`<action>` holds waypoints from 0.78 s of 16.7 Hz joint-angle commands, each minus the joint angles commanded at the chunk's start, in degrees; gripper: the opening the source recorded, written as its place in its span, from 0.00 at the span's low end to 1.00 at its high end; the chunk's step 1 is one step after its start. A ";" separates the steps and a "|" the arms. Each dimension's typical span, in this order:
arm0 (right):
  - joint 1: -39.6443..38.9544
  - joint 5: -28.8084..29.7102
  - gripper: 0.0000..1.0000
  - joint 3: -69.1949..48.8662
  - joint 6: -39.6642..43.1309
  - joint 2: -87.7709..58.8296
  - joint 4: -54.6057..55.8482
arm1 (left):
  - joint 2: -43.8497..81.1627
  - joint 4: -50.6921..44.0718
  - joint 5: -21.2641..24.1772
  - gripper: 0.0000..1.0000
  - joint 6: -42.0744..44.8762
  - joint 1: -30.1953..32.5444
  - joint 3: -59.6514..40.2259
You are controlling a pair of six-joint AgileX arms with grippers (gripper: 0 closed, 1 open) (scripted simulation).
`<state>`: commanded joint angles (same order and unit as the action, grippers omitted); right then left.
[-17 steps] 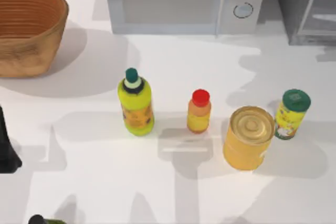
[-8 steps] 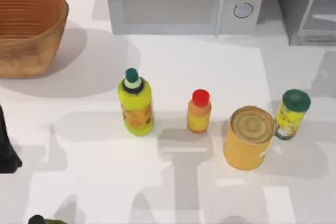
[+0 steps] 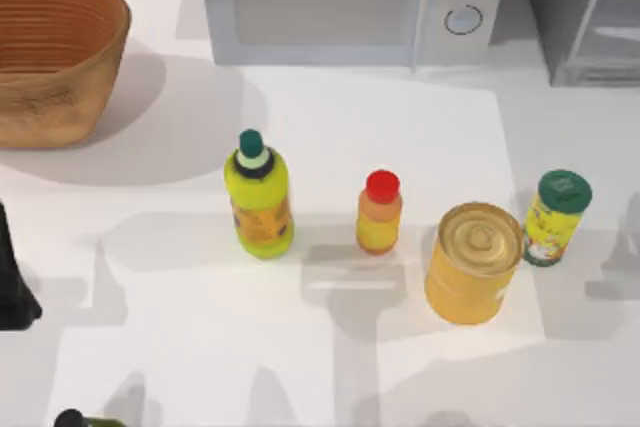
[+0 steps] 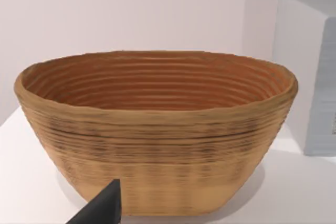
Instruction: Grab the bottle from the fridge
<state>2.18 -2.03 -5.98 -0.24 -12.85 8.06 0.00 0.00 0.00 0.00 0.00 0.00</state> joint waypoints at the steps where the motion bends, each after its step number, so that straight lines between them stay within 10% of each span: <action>1: -0.58 0.54 0.00 1.74 0.04 3.65 -2.29 | 0.00 0.00 0.00 1.00 0.00 0.00 0.00; 13: -2.64 2.55 0.00 5.13 0.17 10.87 -6.67 | 0.00 0.00 0.00 1.00 0.00 0.00 0.00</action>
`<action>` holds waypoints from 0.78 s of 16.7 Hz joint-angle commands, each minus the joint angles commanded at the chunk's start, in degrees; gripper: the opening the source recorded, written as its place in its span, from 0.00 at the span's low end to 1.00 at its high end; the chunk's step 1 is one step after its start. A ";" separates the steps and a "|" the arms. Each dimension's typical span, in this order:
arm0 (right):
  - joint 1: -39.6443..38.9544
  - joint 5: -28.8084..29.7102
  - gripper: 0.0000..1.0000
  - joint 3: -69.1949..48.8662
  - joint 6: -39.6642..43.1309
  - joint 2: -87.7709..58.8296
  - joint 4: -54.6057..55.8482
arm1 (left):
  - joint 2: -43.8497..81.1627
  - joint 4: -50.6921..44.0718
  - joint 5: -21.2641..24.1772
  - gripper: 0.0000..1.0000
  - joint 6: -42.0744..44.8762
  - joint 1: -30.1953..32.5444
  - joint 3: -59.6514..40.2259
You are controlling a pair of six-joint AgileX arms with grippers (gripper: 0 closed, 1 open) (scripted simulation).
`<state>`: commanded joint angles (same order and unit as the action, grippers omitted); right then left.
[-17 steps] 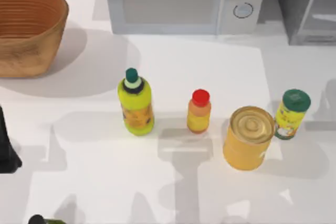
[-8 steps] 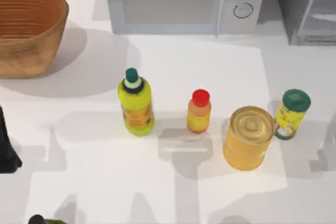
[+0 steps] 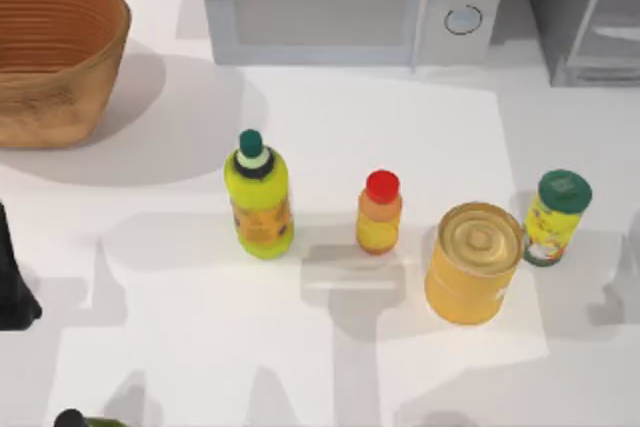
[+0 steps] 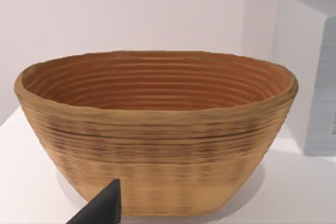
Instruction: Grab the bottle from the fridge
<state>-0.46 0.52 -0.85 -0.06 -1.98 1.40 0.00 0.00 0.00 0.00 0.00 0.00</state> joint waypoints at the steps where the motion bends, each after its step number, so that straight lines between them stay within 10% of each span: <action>1: -0.62 0.61 0.00 -0.75 0.04 -1.77 1.31 | 0.00 0.00 0.00 1.00 0.00 0.00 0.00; 13: -16.69 17.36 0.00 -21.13 0.38 -59.10 36.56 | 0.00 0.00 0.00 1.00 0.00 0.00 0.00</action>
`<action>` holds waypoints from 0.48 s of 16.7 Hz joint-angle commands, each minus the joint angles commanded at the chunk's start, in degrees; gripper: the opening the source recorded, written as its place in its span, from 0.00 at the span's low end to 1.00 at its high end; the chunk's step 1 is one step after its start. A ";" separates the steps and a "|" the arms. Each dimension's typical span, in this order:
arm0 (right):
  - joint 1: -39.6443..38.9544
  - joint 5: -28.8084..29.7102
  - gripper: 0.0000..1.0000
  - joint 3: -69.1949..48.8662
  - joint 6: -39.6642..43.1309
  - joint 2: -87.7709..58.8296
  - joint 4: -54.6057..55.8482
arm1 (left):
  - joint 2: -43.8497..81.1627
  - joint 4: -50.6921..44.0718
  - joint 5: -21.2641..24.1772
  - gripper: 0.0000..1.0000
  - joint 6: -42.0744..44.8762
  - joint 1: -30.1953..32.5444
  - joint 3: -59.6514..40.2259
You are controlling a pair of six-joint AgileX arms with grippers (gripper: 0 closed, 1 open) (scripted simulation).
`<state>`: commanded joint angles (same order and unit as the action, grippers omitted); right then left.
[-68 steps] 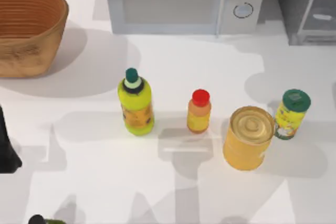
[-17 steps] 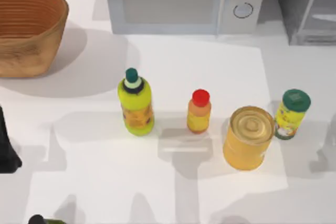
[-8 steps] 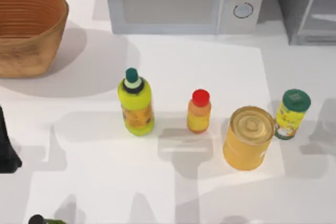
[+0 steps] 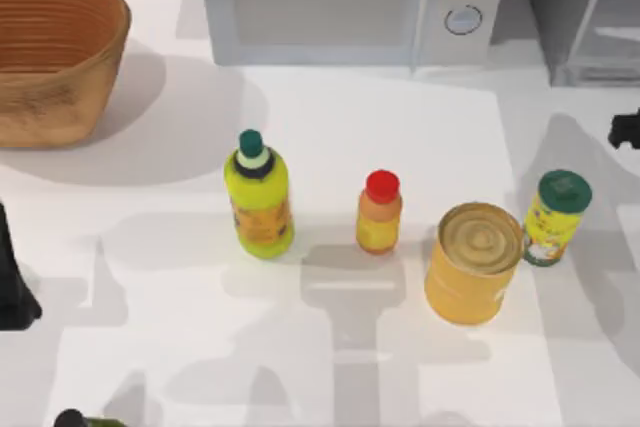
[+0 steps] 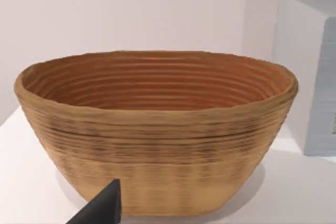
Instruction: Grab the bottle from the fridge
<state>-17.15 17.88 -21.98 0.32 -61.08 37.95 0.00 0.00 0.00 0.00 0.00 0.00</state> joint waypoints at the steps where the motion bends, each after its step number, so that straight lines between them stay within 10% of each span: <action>1: -1.57 1.64 0.00 -1.99 -0.03 -5.36 3.45 | 0.00 0.00 0.00 1.00 0.00 0.00 0.00; 8: -11.19 11.67 0.00 -14.41 -0.29 -38.90 24.75 | 0.00 0.00 0.00 1.00 0.00 0.00 0.00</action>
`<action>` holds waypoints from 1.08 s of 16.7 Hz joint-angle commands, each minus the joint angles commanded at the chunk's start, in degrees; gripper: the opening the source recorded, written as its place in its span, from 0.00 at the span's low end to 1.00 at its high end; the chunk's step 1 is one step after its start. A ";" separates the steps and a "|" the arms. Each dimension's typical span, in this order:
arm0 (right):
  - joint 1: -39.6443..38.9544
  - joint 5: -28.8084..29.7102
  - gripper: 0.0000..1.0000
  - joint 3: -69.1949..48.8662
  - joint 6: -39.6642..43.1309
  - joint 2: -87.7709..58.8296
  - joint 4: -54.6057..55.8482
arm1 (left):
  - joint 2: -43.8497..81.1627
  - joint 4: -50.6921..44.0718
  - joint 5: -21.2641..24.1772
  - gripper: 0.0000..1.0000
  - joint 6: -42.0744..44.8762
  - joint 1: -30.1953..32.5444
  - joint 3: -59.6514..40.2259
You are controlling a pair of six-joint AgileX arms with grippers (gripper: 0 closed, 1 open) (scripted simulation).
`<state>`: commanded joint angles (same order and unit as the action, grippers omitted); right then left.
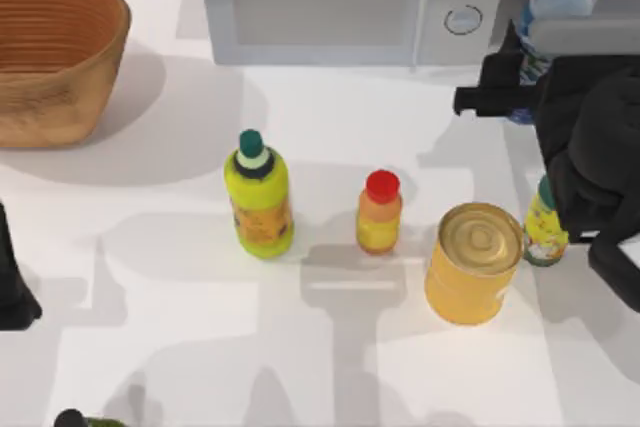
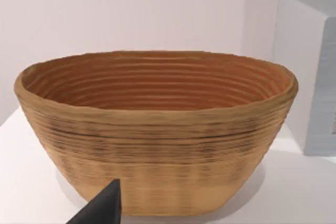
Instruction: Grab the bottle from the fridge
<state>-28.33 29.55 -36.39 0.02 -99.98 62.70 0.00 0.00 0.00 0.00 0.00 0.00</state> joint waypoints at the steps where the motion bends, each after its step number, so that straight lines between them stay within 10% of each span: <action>1: -1.04 1.09 0.00 -1.37 -0.03 -3.64 2.34 | 0.00 0.00 0.00 1.00 0.00 0.00 0.00; 18: -0.06 6.13 0.00 -11.47 -2.44 -20.48 15.14 | 0.00 0.00 0.00 1.00 0.00 0.00 0.00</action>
<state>-28.40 35.68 -47.86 -2.41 -120.46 77.84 0.00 0.00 0.00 0.00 0.00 0.00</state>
